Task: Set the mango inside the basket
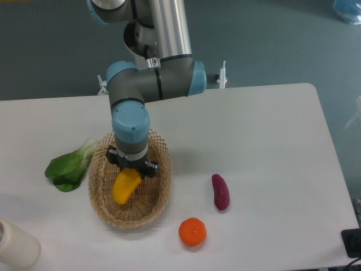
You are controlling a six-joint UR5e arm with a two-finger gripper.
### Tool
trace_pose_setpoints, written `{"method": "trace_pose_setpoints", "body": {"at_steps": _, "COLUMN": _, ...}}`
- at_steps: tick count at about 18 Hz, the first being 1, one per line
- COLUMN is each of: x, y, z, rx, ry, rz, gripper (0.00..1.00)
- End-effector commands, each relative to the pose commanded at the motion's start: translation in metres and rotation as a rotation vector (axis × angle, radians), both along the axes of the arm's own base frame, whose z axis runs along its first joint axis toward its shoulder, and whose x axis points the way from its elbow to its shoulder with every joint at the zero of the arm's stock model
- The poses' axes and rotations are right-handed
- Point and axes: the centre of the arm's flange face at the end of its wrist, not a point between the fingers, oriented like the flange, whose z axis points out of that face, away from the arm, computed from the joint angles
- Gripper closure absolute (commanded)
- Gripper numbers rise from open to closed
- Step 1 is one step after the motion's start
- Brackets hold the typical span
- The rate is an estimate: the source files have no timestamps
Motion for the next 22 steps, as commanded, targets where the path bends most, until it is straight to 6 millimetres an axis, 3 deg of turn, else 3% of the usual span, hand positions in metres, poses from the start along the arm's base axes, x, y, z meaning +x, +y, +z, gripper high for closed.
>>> {"method": "trace_pose_setpoints", "body": {"at_steps": 5, "x": -0.008, "y": -0.002, "z": 0.024, "rx": 0.02, "ry": 0.057, "rz": 0.005, "gripper": 0.0}}
{"method": "trace_pose_setpoints", "body": {"at_steps": 11, "x": -0.053, "y": -0.004, "z": 0.072, "rx": 0.041, "ry": 0.199, "rz": 0.054, "gripper": 0.0}}
{"method": "trace_pose_setpoints", "body": {"at_steps": 13, "x": -0.071, "y": -0.015, "z": 0.096, "rx": 0.072, "ry": 0.232, "rz": 0.041, "gripper": 0.0}}
{"method": "trace_pose_setpoints", "body": {"at_steps": 17, "x": -0.075, "y": -0.022, "z": 0.097, "rx": 0.061, "ry": 0.244, "rz": -0.185, "gripper": 0.0}}
{"method": "trace_pose_setpoints", "body": {"at_steps": 22, "x": -0.092, "y": -0.029, "z": 0.106, "rx": 0.071, "ry": 0.261, "rz": -0.173, "gripper": 0.0}}
